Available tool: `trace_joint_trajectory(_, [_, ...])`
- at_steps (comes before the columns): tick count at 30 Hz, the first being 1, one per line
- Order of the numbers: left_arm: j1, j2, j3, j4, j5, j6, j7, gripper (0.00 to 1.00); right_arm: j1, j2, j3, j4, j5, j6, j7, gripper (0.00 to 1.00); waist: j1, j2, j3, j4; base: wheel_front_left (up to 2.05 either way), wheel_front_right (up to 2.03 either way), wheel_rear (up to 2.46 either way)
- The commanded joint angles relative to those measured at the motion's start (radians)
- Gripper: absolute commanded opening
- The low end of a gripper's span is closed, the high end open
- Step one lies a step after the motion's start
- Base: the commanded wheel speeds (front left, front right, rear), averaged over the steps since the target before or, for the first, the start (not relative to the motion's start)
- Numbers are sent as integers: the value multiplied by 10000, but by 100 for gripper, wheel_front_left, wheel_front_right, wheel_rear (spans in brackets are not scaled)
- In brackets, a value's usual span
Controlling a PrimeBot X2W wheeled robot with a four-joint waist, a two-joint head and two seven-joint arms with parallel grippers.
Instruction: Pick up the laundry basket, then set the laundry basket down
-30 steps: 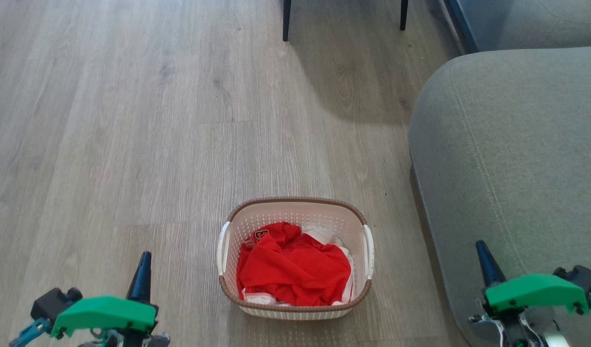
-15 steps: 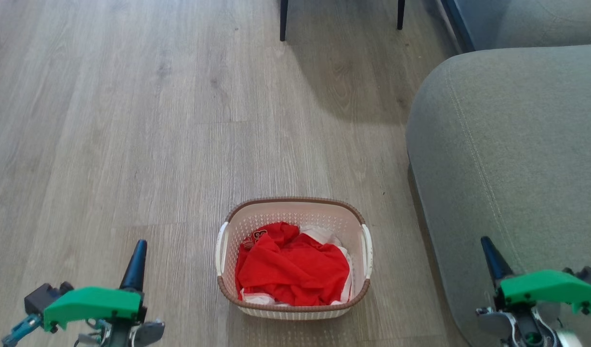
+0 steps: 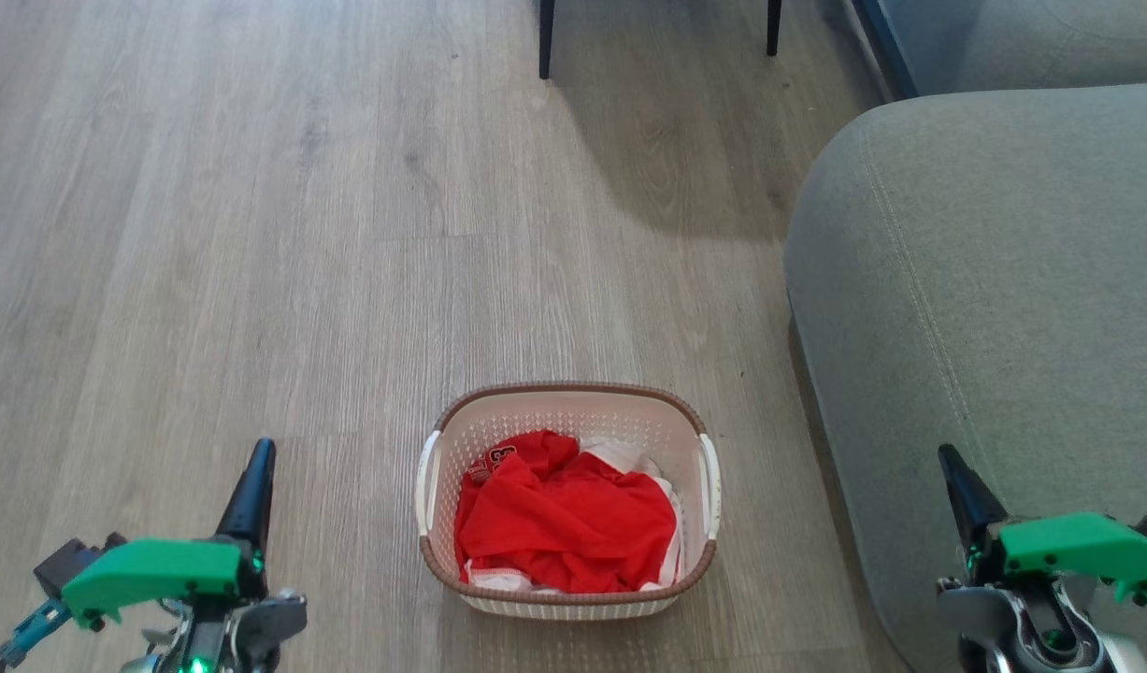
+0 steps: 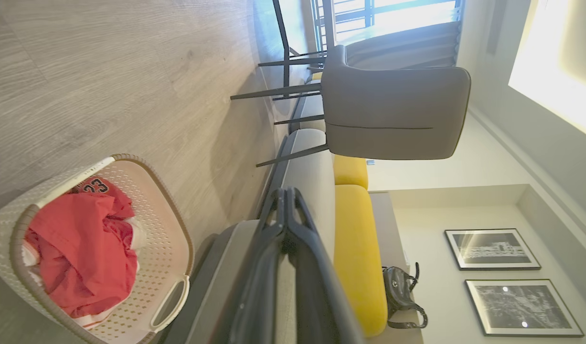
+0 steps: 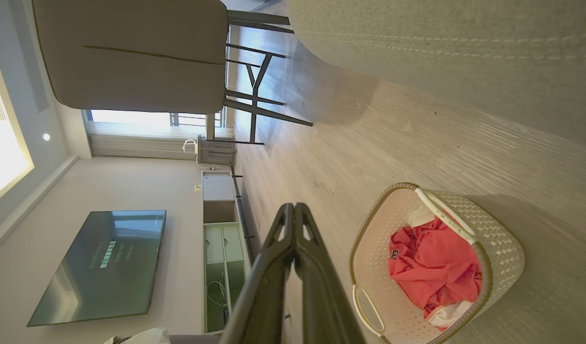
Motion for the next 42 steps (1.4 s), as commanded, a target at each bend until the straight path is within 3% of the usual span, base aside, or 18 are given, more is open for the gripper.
trace_joint_trajectory(1, [-602,135,404,-301,-353,-145,108,0,-573,-156,93,-314,348,23,141,0,0,0,0,-8,0,0,0])
trace_joint_trajectory(12, [-874,119,677,-245,-1738,-328,476,0,-736,-152,-160,-297,1631,25,504,0,0,0,3,-66,0,0,0])
trace_joint_trajectory(42, [-884,47,780,-239,-1664,-330,560,0,-746,-78,-266,-289,1554,25,590,0,0,0,2,-66,0,0,0])
